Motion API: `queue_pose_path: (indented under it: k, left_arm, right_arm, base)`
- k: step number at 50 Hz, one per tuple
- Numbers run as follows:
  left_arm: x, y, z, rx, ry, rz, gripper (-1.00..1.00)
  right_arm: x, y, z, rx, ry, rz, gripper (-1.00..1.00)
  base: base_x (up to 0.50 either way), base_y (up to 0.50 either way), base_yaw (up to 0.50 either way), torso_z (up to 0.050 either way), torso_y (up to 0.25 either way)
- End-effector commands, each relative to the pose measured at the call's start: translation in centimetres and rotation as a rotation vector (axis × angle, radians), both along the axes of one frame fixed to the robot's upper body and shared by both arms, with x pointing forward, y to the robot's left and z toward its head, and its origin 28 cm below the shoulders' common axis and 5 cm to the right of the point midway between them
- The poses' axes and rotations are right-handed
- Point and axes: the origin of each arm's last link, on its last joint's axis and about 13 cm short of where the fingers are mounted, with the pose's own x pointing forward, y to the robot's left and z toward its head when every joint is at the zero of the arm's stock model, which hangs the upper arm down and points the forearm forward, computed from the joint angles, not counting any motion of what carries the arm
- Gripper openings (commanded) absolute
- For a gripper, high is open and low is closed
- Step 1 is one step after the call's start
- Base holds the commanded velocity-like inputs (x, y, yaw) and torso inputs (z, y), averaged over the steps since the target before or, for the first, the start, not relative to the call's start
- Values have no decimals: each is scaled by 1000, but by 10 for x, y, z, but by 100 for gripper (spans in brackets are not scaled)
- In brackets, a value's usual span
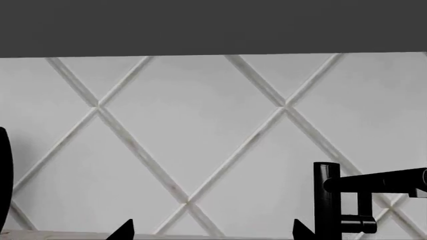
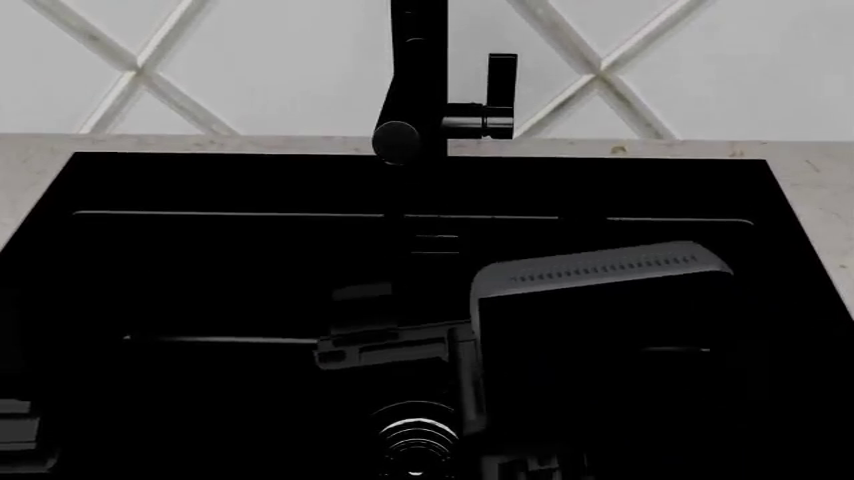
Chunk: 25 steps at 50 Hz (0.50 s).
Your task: Turn the sink spout to the right.
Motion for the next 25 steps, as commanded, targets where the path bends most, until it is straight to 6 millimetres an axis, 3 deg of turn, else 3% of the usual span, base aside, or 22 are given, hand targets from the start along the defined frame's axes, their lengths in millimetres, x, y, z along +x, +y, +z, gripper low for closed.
queue_pose_path:
  k: [1, 25]
  left_arm:
    - [0, 0, -1, -2, 1, -1, 100]
    - [-1, 0, -1, 1, 6, -4, 100]
  right_arm:
    - [5, 12, 3, 2, 1, 57, 100]
    - [15, 25, 0, -26, 19, 86, 100]
  base:
    - [0, 0, 0, 0, 0]
    - [0, 0, 0, 0, 0]
